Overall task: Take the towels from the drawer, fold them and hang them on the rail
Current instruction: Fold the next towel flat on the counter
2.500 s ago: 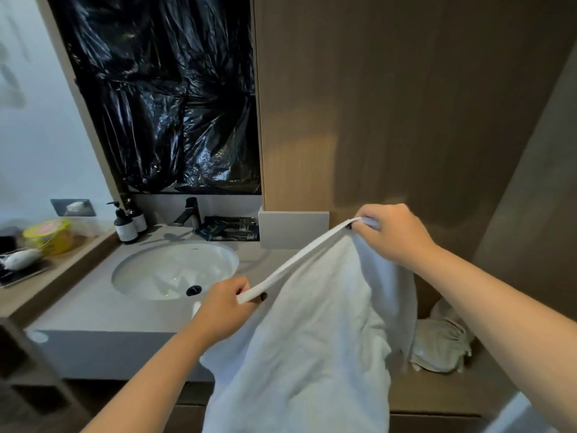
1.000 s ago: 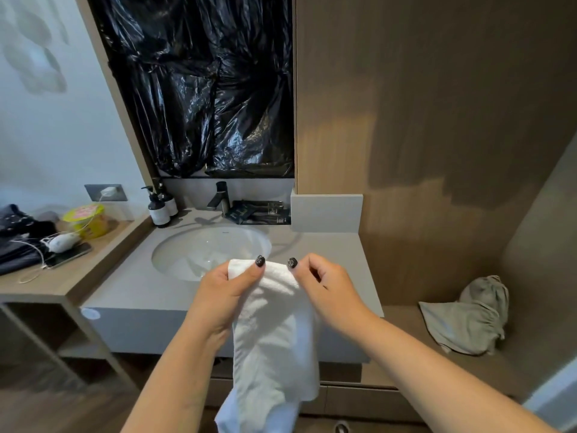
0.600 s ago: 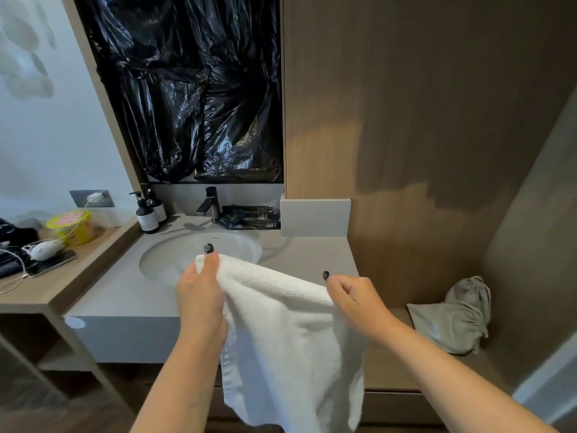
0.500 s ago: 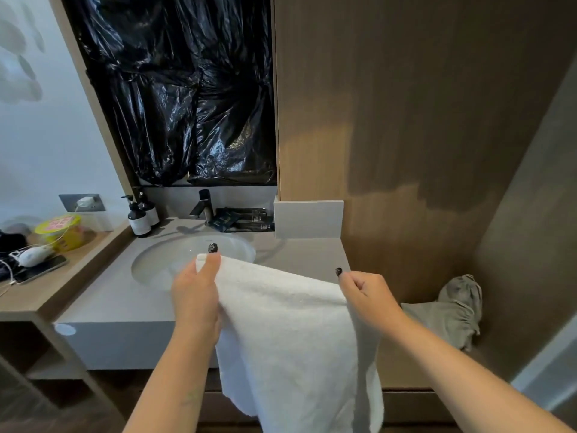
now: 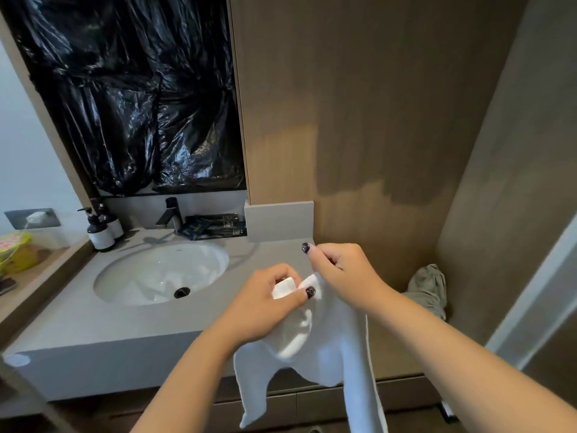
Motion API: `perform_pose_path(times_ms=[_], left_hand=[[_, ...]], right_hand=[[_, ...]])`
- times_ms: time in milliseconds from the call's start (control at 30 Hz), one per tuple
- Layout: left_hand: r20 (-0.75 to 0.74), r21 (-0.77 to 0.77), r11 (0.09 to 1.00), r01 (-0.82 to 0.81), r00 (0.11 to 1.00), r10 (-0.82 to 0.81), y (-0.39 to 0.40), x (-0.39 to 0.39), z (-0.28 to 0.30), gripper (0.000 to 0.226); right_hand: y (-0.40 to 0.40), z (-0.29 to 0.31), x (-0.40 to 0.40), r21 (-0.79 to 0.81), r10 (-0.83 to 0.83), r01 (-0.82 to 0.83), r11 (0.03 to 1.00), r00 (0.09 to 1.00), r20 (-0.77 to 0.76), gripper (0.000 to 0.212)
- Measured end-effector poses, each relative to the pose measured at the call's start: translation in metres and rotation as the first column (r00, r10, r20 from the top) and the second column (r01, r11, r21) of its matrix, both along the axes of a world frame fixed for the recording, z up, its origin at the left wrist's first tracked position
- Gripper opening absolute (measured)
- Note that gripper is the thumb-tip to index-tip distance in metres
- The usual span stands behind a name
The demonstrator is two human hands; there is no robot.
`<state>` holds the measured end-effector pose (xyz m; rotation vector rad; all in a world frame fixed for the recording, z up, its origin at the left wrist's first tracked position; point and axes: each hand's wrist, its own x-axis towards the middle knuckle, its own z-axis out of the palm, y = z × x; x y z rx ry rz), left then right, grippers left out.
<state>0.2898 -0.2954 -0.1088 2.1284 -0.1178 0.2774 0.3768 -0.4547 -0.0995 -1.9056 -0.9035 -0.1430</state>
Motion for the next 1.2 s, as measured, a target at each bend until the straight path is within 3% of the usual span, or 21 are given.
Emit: perform_pose_path(times_ms=[100,200,300,367,533,633,667,733,867,1000,1100,1200], left_hand=[[0.099,0.081,0.991,-0.110,0.990,0.102,-0.003,0.001,-0.004,0.018],[0.176,0.052,0.962,-0.269,0.950,0.256,0.003,0.003,-0.006,0.018],[0.143,-0.022,0.883,-0.468,0.873,0.466,0.023,0.000,-0.008,0.020],[0.082,0.036,0.835,-0.549,0.835,0.545,0.041,-0.007,-0.008,0.019],[-0.013,0.206,0.900,-0.384,0.918,0.395,0.058,-0.027,0.009,0.010],[-0.064,0.246,0.949,-0.195,0.974,0.216,0.039,-0.028,0.018,0.035],[-0.072,0.241,0.960,-0.140,0.984,0.162,0.030,-0.027,0.020,0.033],[-0.045,0.227,0.971,-0.081,0.995,0.093,0.016,-0.023,0.019,0.005],[0.095,0.222,0.956,-0.193,0.980,0.176,0.014,-0.022,0.013,0.033],[0.189,0.222,0.886,-0.408,0.909,0.371,0.030,-0.019,0.010,0.031],[0.172,0.257,0.811,-0.525,0.851,0.497,0.049,-0.018,0.005,0.024],[0.069,0.367,0.817,-0.444,0.889,0.452,0.062,-0.024,-0.002,0.025]], right_hand=[[-0.006,-0.008,0.003,-0.065,0.032,-0.033,0.997,0.999,-0.019,0.054],[-0.013,-0.020,0.008,-0.100,0.025,-0.031,0.994,0.998,-0.060,0.054],[-0.027,-0.029,0.019,-0.094,-0.029,0.020,0.995,0.995,-0.094,0.055],[-0.035,-0.031,0.025,-0.108,-0.052,0.043,0.993,0.995,-0.084,0.054],[-0.020,-0.019,0.019,-0.118,-0.018,0.021,0.993,0.999,0.027,0.054],[0.003,-0.004,0.005,-0.111,0.061,-0.046,0.993,0.989,0.134,0.050],[0.010,0.001,0.001,-0.111,0.088,-0.072,0.991,0.985,0.148,0.050],[0.020,0.007,-0.004,-0.102,0.128,-0.112,0.988,0.979,0.159,0.051],[0.020,0.008,0.003,-0.123,0.146,-0.128,0.984,0.977,0.153,0.055],[0.008,-0.005,0.017,-0.175,0.111,-0.094,0.980,0.990,0.088,0.054],[-0.008,-0.015,0.027,-0.171,0.072,-0.065,0.983,0.997,0.031,0.055],[-0.021,-0.022,0.032,-0.196,0.068,-0.072,0.978,0.997,-0.029,0.063]])
